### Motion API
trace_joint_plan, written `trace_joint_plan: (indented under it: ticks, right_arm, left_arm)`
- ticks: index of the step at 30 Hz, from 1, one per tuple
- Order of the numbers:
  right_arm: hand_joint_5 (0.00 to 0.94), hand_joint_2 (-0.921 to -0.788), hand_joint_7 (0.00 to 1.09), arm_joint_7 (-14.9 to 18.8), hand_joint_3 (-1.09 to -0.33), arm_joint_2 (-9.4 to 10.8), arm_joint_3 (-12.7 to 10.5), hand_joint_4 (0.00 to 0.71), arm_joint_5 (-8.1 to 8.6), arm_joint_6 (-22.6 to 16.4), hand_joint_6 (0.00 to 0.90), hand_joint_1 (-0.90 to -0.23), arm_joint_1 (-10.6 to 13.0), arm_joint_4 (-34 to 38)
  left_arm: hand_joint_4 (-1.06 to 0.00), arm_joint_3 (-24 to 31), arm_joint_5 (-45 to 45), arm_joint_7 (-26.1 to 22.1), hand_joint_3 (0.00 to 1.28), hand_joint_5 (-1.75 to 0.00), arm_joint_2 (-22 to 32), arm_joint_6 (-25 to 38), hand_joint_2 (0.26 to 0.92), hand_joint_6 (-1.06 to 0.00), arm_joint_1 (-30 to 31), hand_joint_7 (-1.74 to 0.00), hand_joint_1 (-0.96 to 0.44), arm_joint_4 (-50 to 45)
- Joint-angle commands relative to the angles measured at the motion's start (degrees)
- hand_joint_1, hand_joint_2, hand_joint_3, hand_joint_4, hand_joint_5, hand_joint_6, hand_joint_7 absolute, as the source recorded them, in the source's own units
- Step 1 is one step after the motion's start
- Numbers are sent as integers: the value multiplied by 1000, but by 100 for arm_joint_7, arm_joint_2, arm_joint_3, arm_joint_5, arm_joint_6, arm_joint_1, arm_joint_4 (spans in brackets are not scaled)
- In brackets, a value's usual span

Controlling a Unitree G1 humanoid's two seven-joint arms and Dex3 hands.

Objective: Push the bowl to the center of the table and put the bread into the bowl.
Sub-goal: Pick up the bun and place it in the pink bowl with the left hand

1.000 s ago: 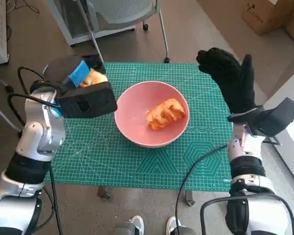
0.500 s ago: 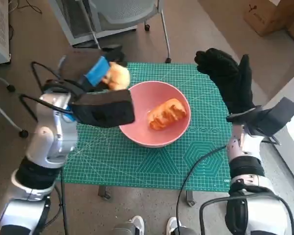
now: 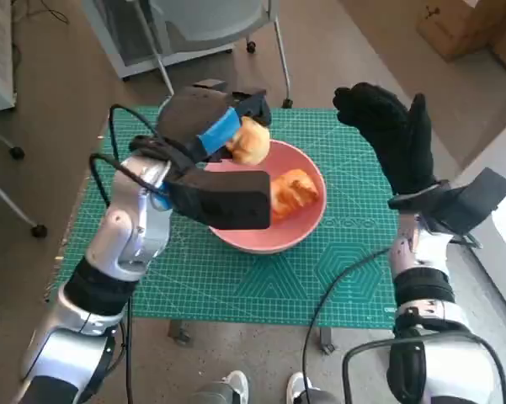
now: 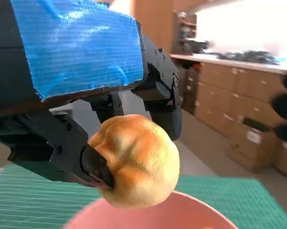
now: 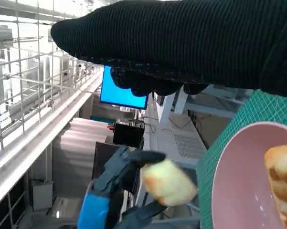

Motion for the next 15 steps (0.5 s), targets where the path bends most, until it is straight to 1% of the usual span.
trace_joint_plan:
  ticks: [1,5,10,12,14,15]
  right_arm:
    - [1,-921,2,-64,-648,-26,-4,227,-68,-42,346,-670,92,44]
    - [1,-921,2,-87,-652,-31,-11,227,-77,-84,346,-662,111,35]
    - [1,-921,1,-64,-653,-44,-43,228,-48,-95,346,-661,118,19]
    - [1,-921,1,-61,-654,-54,-60,229,-39,-82,346,-664,111,26]
    - [1,-921,1,-61,-654,-61,-75,227,-31,-70,345,-666,107,34]
    - [0,-921,1,-63,-654,-64,-80,225,-30,-64,345,-667,104,39]
  left_arm:
    - [-779,-94,-8,97,14,-1040,-116,-238,918,-667,-219,-1155,3,436]
    - [-782,-102,-88,113,14,-1063,-190,-447,919,-658,-302,-1137,2,801]
    - [-788,-60,-233,196,13,-1094,-259,-761,917,-667,-395,-1091,2,1272]
    - [-773,-37,-300,186,21,-1143,-300,-791,919,-663,-428,-1058,2,1451]
    - [-734,-25,-374,132,65,-1206,-342,-755,920,-604,-456,-1092,2,1595]
    - [-692,-22,-405,111,87,-1238,-357,-742,920,-566,-470,-863,131,1655]
